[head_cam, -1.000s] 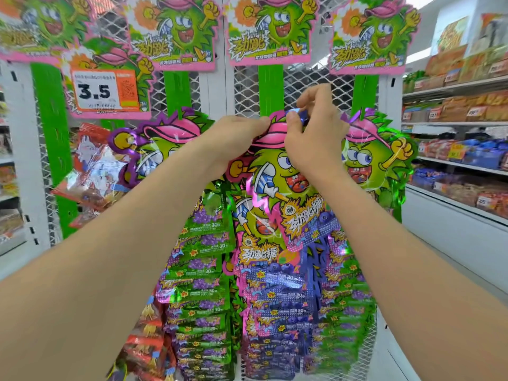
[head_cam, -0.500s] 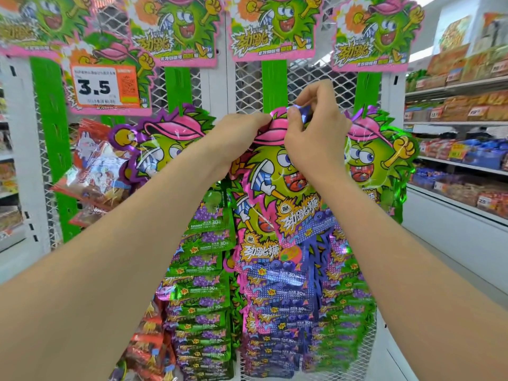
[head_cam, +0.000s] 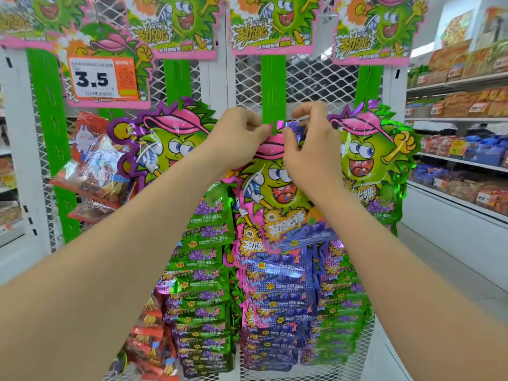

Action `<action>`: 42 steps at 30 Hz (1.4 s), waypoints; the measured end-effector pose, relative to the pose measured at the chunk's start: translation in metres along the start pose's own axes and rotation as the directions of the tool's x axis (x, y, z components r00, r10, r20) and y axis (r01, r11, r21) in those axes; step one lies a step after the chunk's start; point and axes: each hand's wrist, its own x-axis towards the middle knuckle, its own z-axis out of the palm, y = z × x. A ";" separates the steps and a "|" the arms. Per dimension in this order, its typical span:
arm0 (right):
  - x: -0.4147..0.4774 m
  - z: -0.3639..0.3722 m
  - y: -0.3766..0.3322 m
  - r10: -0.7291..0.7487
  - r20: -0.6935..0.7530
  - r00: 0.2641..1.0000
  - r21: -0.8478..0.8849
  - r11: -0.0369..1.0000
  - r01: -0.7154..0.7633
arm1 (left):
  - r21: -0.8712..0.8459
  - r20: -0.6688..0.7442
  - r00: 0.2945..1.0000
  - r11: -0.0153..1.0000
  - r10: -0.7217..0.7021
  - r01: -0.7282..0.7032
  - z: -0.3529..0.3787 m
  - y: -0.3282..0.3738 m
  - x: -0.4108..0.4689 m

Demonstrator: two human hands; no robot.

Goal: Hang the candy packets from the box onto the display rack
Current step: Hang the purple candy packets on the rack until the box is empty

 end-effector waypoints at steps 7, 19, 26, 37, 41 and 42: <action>-0.067 -0.007 0.002 -0.125 -0.053 0.991 -0.208 0.972 0.112 | 0.349 -0.221 0.885 0.881 0.410 -0.321 0.010 -0.030 -0.041; -0.373 0.052 -0.026 0.203 0.979 0.027 -0.194 0.961 -0.195 | 0.474 0.486 0.873 0.830 0.030 -0.293 0.063 -0.256 -0.316; -0.507 0.084 -0.017 0.332 0.904 -0.270 -0.406 0.864 -0.299 | 0.671 0.633 0.407 0.729 -0.658 0.135 0.085 -0.373 -0.457; -0.620 0.120 -0.015 0.343 0.779 -0.524 -0.563 0.751 -0.345 | 0.865 0.306 0.345 0.411 -0.887 0.288 0.158 -0.457 -0.573; -0.635 0.122 -0.013 0.332 0.759 -0.560 -0.566 0.761 -0.316 | 0.899 0.308 0.348 0.390 -0.886 0.197 0.161 -0.461 -0.571; -0.636 0.122 -0.011 0.331 0.749 -0.574 -0.568 0.766 -0.299 | 0.905 0.319 0.352 0.393 -0.880 0.164 0.161 -0.460 -0.569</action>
